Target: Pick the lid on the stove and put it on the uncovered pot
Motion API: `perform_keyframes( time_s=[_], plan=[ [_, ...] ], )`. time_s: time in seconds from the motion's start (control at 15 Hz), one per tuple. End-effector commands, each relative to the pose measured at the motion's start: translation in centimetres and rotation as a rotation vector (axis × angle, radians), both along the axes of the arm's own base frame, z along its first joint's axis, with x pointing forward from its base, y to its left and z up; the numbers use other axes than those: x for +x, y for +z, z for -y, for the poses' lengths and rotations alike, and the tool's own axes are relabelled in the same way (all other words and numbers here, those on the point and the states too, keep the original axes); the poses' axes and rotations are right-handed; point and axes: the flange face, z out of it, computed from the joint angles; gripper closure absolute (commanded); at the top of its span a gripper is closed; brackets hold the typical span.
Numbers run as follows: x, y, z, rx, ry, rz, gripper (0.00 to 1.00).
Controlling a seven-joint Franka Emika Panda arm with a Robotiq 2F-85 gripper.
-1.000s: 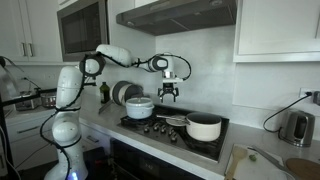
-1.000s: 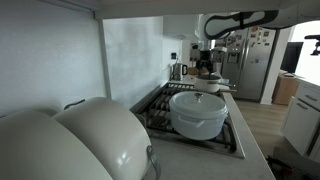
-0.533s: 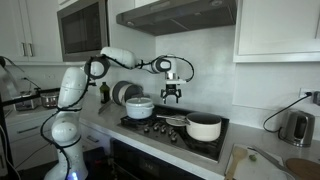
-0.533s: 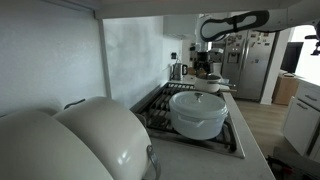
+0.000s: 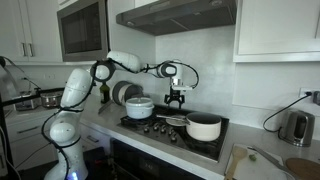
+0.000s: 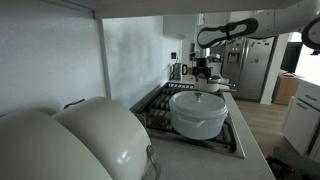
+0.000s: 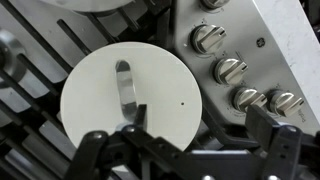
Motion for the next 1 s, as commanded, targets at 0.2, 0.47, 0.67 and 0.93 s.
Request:
perform_keyframes(
  time_s=[0.2,0.47,0.67,0.93],
  plan=[
    [1.7,-0.5,0.3,0.071,0.171,-0.071,0.00],
    [2.1,-1.4,-1.0,0.102,0.295,-0.107,0.00],
    [2.5,-2.7,-1.3,0.115,0.361,-0.110,0.00],
    [3.0,-4.0,-1.4,0.136,0.402,-0.100,0.00]
  ],
)
